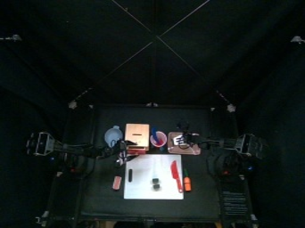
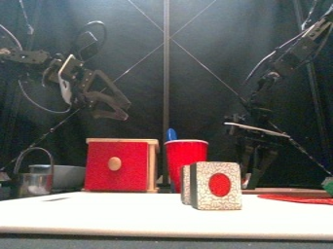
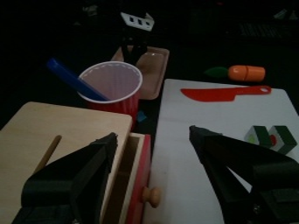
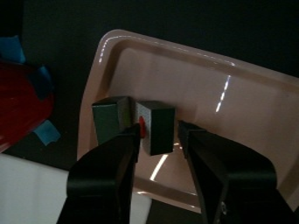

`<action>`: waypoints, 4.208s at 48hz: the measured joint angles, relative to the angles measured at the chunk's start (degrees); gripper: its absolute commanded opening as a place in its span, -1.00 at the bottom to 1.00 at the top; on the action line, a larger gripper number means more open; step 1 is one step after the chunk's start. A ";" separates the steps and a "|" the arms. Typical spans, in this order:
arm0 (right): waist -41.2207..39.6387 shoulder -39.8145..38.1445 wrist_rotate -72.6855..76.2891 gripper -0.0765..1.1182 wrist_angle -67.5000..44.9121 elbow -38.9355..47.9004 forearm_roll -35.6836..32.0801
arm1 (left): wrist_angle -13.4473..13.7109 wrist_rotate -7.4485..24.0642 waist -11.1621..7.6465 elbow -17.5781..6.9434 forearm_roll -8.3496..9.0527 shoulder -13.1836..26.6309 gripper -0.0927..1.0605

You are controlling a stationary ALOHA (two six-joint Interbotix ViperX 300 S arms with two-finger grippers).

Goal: Place sushi on board then cut the sushi with the knife then place the pieces on the plate
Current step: Place the 4 sushi pieces on the plate

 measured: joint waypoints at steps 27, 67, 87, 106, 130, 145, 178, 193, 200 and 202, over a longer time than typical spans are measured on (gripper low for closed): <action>8.79 -15.82 0.26 0.43 10.28 -0.53 0.79 | 0.00 0.00 0.00 -0.18 0.09 0.00 0.87; 34.19 14.59 -57.74 0.44 10.11 -27.69 21.80 | 0.00 -0.18 0.00 -1.67 -2.29 0.00 0.87; 34.19 19.86 -61.61 0.44 9.93 -29.88 21.71 | 0.00 -0.09 0.00 -1.67 -3.34 0.00 0.87; 34.19 22.06 -60.91 0.04 6.33 -29.88 21.36 | -0.09 -0.18 0.18 -1.67 -4.04 0.00 0.87; 20.39 3.52 -39.46 -0.02 9.67 -10.37 18.19 | -0.09 -0.09 0.18 -1.49 -4.22 0.09 0.87; 6.94 -9.84 -10.02 -0.02 11.78 4.83 7.29 | -0.09 0.09 0.18 -1.32 -3.25 0.09 0.87; -1.49 -1.76 -2.37 0.37 7.73 3.08 -4.39 | -0.09 0.00 0.09 0.09 -0.62 0.09 0.87; -1.14 -5.19 -2.37 0.47 13.71 3.08 -4.48 | -0.09 0.00 0.00 0.18 0.00 0.00 0.87; 1.49 -10.90 -1.93 0.47 16.96 2.37 -3.52 | -0.09 0.00 0.09 0.09 0.00 0.00 0.87; 3.34 -12.39 -1.76 0.47 16.96 1.58 -2.29 | -0.09 0.00 0.00 0.09 0.00 0.00 0.87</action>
